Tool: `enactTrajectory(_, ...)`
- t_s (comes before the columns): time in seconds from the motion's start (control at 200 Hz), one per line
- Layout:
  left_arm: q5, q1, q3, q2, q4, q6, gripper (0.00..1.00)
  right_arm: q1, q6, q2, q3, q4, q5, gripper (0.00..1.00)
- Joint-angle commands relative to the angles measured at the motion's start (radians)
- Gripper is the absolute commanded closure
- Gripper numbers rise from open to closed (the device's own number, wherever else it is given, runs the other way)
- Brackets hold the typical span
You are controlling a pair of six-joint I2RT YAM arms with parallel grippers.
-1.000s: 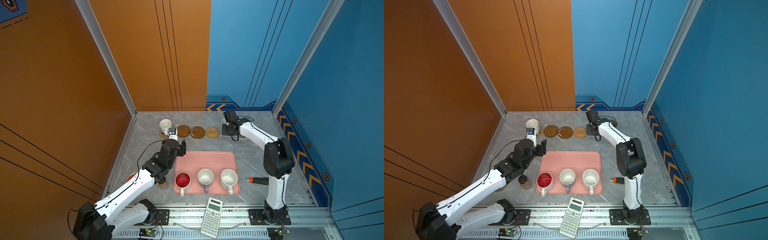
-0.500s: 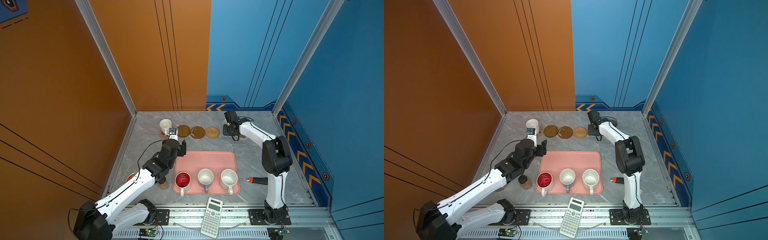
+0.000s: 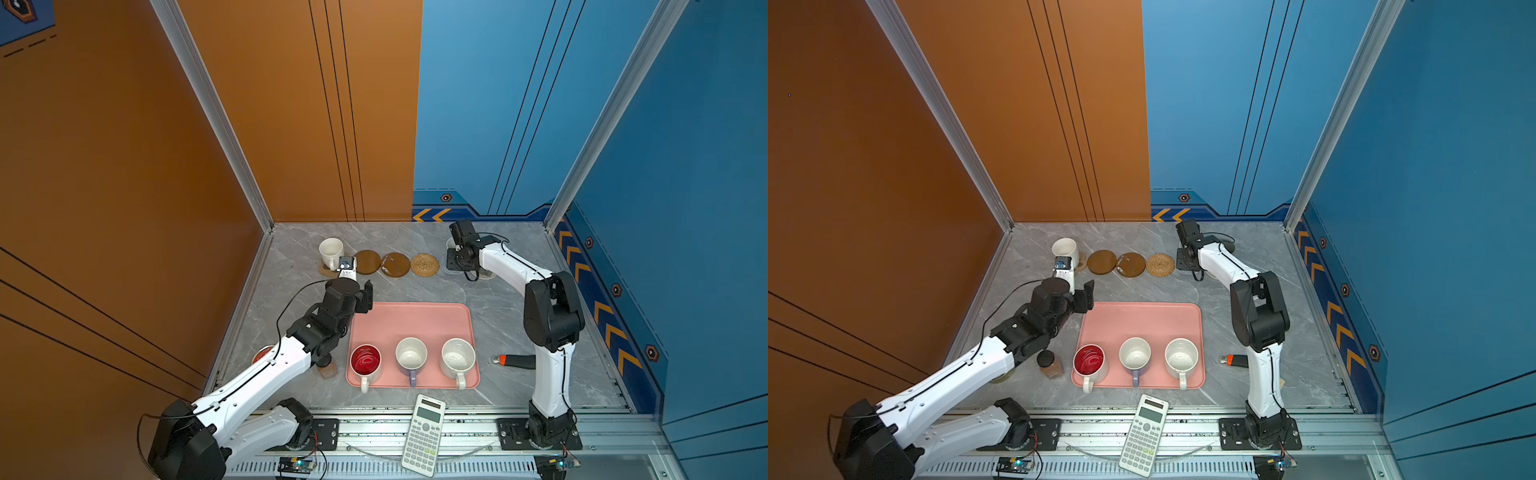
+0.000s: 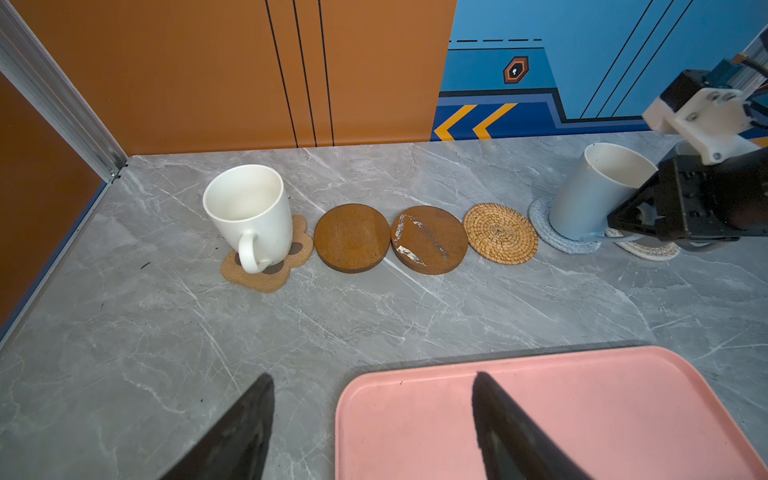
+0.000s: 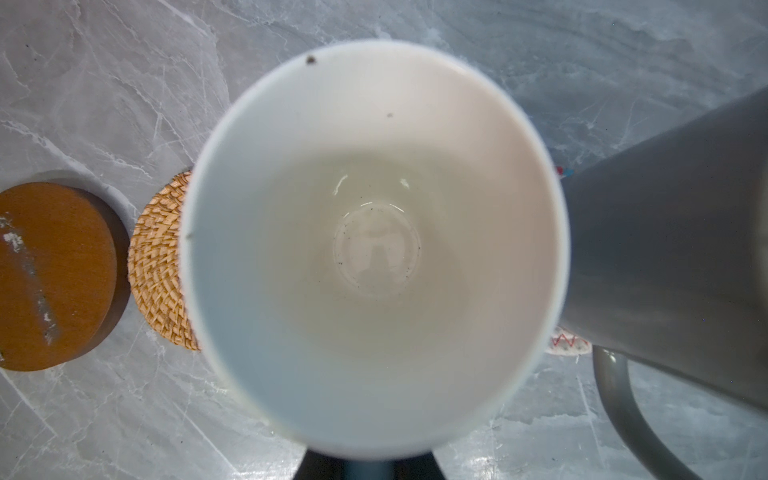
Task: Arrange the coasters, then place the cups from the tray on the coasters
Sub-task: 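Carry the blue-handled mug toward the light blue knitted coaster with the right gripper, then lower the blue-handled mug onto the light blue knitted coaster with the right gripper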
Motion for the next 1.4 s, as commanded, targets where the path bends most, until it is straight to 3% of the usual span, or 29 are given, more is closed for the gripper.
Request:
enactTrajectory(0.0, 0.001, 0.012, 0.027, 0.003, -0.015, 0.001, 0.25, -0.004, -0.008, 0.005, 0.047, 0.058, 0.041, 1.00)
enactTrajectory(0.621, 0.003, 0.011, 0.031, 0.010, -0.017, 0.004, 0.25, -0.005, -0.013, 0.005, 0.029, 0.058, 0.029, 1.00)
enactTrajectory(0.836, 0.003, 0.012, 0.029, 0.005, -0.017, 0.004, 0.24, -0.005, -0.013, -0.001, 0.008, 0.059, 0.017, 0.76)
enactTrajectory(1.026, 0.003, 0.011, 0.027, 0.004, -0.018, 0.004, 0.24, -0.002, -0.016, -0.013, -0.003, 0.058, 0.010, 0.68)
enactTrajectory(1.397, 0.006, 0.013, 0.026, -0.001, -0.017, 0.006, 0.24, 0.001, -0.016, -0.080, -0.039, 0.058, 0.014, 0.62)
